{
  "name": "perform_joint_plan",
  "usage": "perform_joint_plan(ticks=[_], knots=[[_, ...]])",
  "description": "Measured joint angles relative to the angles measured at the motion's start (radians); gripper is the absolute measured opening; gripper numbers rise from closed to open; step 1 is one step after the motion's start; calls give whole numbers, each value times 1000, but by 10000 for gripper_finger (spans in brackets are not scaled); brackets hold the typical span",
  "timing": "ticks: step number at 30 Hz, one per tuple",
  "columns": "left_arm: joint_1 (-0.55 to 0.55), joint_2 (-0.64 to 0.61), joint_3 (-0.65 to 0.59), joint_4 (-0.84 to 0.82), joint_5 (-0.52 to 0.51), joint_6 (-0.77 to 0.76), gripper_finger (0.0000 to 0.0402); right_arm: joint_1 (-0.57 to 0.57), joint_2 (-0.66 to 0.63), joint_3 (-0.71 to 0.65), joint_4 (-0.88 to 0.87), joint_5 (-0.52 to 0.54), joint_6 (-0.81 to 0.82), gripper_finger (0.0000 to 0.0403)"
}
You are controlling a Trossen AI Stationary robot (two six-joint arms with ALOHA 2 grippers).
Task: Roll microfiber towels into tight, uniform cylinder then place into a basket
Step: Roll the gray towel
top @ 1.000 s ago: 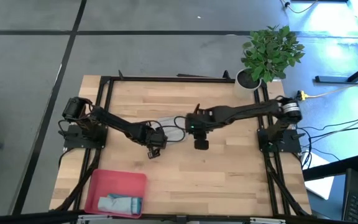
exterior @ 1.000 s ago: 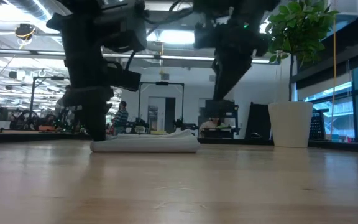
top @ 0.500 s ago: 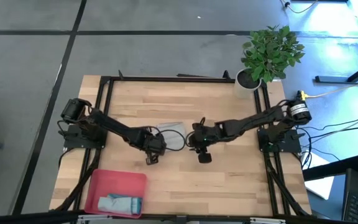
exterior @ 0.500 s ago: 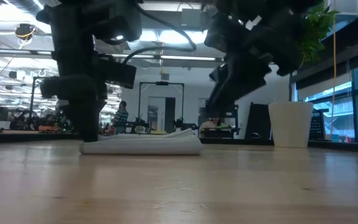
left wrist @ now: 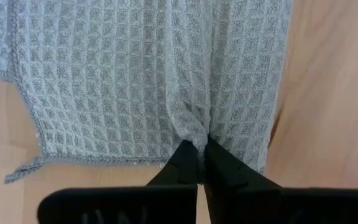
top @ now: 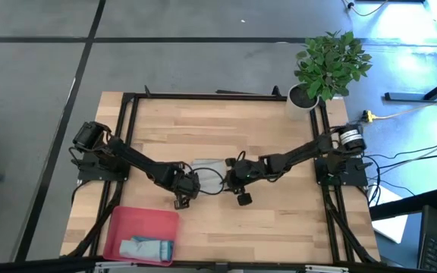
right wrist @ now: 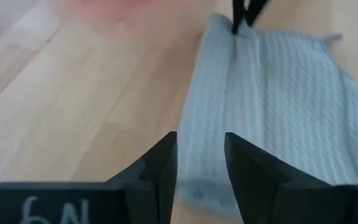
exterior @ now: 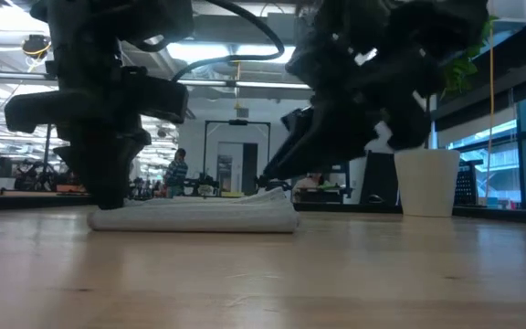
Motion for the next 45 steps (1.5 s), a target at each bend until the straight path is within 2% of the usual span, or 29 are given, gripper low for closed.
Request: perform_joint_plan(ticks=[4, 11, 17, 22, 35, 45], knots=[[0, 0, 0, 0, -2, 0, 0, -4, 80, 0, 88, 0, -10, 134], [-1, 1, 0, 3, -9, 0, 1, -25, 148, 3, 117, -2, 9, 134], [-1, 1, -1, 4, -16, 1, 3, -30, 154, 4, 122, -6, 16, 134], [-2, 2, -2, 7, -60, -20, 12, -30, 156, 3, 130, -4, 16, 134], [7, 2, -2, 5, -110, -17, 91, -30, 156, 2, 130, -3, 16, 134], [9, -53, 41, -49, -150, 15, 91, -30, 157, 2, 130, -2, 16, 134]])
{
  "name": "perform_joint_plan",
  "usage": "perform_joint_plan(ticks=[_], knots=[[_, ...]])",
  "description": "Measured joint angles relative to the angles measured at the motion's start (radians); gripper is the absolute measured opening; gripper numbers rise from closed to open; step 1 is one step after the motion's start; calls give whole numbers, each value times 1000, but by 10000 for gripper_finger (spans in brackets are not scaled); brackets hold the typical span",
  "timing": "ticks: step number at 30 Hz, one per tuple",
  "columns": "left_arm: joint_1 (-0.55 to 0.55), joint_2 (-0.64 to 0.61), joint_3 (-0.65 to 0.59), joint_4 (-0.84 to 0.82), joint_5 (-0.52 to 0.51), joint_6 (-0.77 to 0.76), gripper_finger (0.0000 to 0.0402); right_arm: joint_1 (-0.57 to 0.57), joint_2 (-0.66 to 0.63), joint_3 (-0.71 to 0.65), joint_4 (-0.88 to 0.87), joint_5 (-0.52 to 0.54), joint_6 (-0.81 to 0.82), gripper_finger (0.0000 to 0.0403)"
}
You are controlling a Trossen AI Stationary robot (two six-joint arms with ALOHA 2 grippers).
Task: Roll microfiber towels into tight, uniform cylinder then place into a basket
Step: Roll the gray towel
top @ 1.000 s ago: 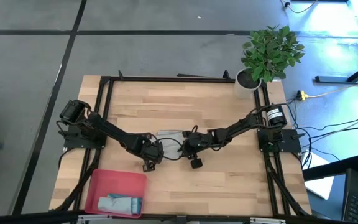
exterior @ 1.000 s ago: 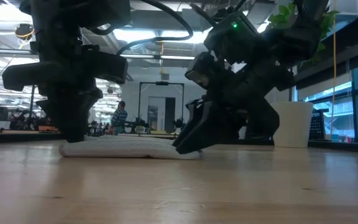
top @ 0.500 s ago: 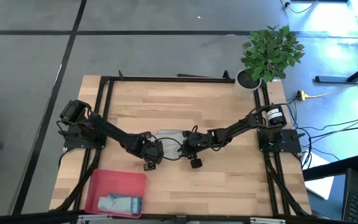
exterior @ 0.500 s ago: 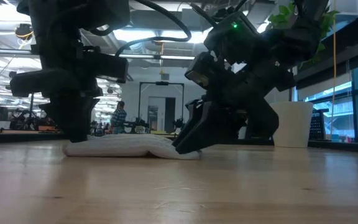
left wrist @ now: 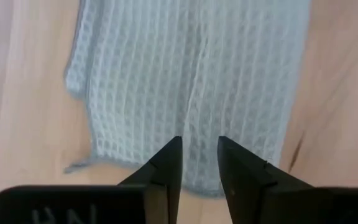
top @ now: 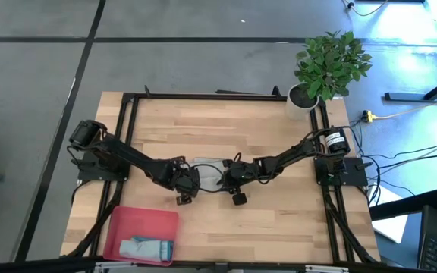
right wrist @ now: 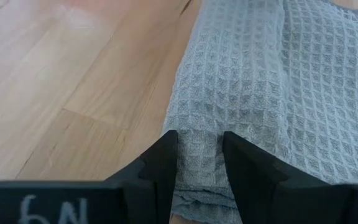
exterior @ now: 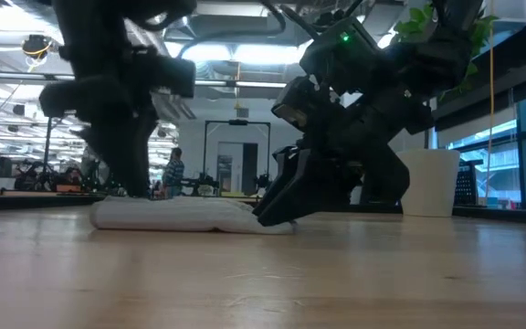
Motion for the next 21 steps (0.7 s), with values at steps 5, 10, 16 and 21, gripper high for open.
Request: perform_joint_plan(ticks=[5, 10, 16, 21], knots=[[-5, -13, 42, -22, -3, 51, 90, 0, 0, 0, 0, 0, 1, 134], [-11, -14, 76, -23, -12, 90, 90, 0, 0, 0, -2, 0, 2, 134], [-58, -14, 101, -24, -13, 110, 90, 0, 0, 0, -3, 0, 2, 134], [-133, -14, 66, 6, -14, 127, 90, 0, 0, 0, -4, 0, 1, 134]])
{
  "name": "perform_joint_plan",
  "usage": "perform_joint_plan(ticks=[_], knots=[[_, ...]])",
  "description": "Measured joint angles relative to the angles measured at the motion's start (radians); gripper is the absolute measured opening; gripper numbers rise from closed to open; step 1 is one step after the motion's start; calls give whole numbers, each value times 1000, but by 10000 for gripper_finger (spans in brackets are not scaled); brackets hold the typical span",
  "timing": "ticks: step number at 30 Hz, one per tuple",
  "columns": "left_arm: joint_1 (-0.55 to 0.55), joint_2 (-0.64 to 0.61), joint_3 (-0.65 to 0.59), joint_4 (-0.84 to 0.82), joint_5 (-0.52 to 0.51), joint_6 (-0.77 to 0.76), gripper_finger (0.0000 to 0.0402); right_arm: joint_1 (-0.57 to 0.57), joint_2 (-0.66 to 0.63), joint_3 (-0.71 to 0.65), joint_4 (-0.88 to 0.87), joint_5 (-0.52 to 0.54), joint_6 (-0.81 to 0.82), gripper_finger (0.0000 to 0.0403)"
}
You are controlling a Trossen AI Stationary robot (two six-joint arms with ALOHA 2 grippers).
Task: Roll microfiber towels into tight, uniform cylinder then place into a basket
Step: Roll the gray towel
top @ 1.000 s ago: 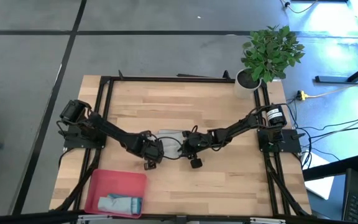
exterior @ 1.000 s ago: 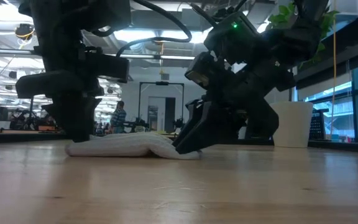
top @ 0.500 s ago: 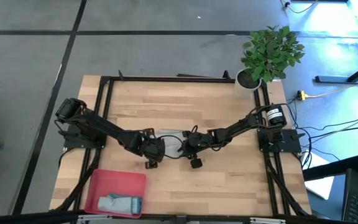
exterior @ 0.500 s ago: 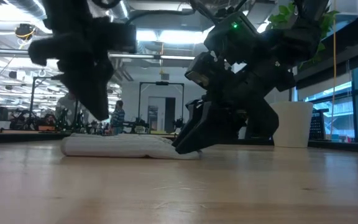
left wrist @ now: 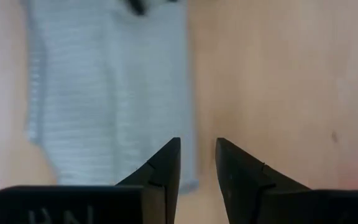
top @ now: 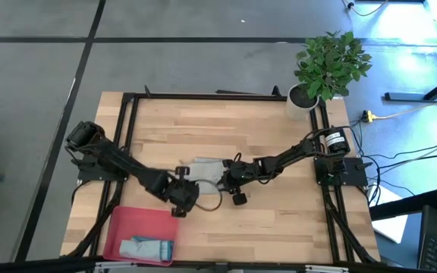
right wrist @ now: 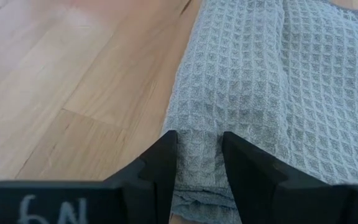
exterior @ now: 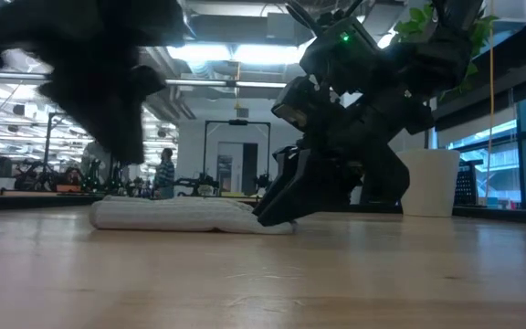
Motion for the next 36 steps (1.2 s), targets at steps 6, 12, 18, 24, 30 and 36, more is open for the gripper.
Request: perform_joint_plan(ticks=[6, 12, 18, 24, 30, 36], knots=[[-63, 1, -89, 138, -17, 11, 90, 0, 0, 0, -1, 0, -1, 134], [-81, 1, -138, 146, -129, 7, 90, 0, 0, 0, -1, 0, -1, 134], [-74, 1, -195, 222, -119, -15, 90, 0, 0, 0, 0, 0, -1, 134], [-69, 1, -235, 251, -119, -38, 90, 0, 1, 0, 0, 0, -1, 134], [-49, 1, -220, 236, -120, 19, 90, 0, 1, 1, 3, 0, -2, 134], [-9, 1, -158, 187, -101, 68, 90, -10, 4, 35, -32, 6, 10, 134]])
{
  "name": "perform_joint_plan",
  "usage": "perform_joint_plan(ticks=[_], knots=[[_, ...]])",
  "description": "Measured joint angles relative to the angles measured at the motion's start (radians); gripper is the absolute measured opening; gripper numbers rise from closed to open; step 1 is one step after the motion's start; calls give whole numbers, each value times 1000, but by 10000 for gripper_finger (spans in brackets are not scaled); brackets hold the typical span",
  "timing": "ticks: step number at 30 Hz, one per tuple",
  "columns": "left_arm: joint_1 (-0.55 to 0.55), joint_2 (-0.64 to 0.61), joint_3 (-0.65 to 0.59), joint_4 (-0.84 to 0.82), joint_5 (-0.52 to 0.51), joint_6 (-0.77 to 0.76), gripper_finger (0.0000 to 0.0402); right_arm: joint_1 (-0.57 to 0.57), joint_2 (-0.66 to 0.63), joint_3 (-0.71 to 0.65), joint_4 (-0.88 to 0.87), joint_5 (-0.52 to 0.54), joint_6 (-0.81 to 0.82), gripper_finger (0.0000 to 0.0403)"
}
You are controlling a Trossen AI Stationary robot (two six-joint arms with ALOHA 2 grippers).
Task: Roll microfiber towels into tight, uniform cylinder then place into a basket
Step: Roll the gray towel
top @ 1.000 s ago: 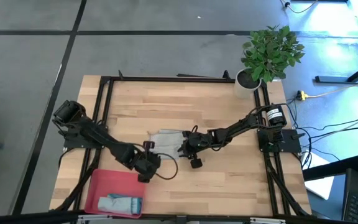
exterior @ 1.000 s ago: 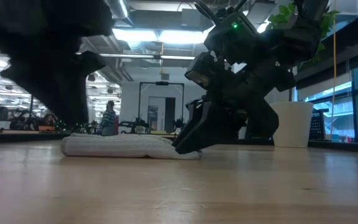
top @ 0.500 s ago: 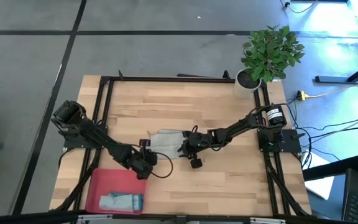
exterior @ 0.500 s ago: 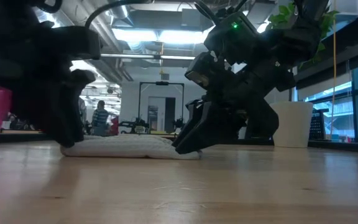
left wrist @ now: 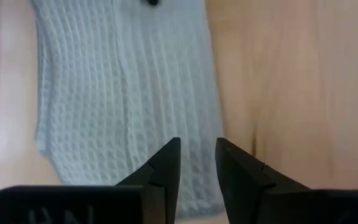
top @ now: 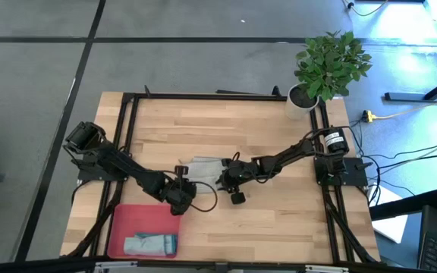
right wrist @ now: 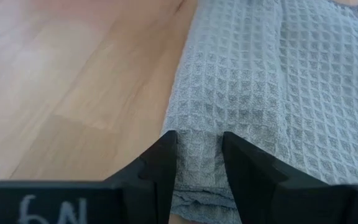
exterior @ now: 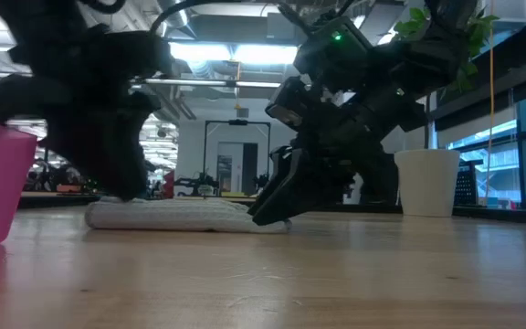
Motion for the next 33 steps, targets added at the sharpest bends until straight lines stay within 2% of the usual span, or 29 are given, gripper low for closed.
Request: perform_joint_plan(ticks=[5, 10, 19, 23, 28, 33], knots=[[43, -1, 58, -124, 3, 1, 90, -52, 0, 20, -40, 1, 22, 134], [92, -1, 66, -196, 4, 22, 90, -121, -1, 20, -44, -1, 122, 134], [201, -1, 66, -206, 7, 79, 90, -147, -2, 20, -44, -2, 119, 134], [263, -1, 61, -214, 68, 98, 90, -147, -2, 20, -44, -3, 118, 134], [287, -1, 29, -193, 105, 134, 90, -147, -2, 20, -44, -4, 117, 134], [286, -1, 6, -167, 92, 164, 90, -147, -2, 20, -44, -5, 116, 134]])
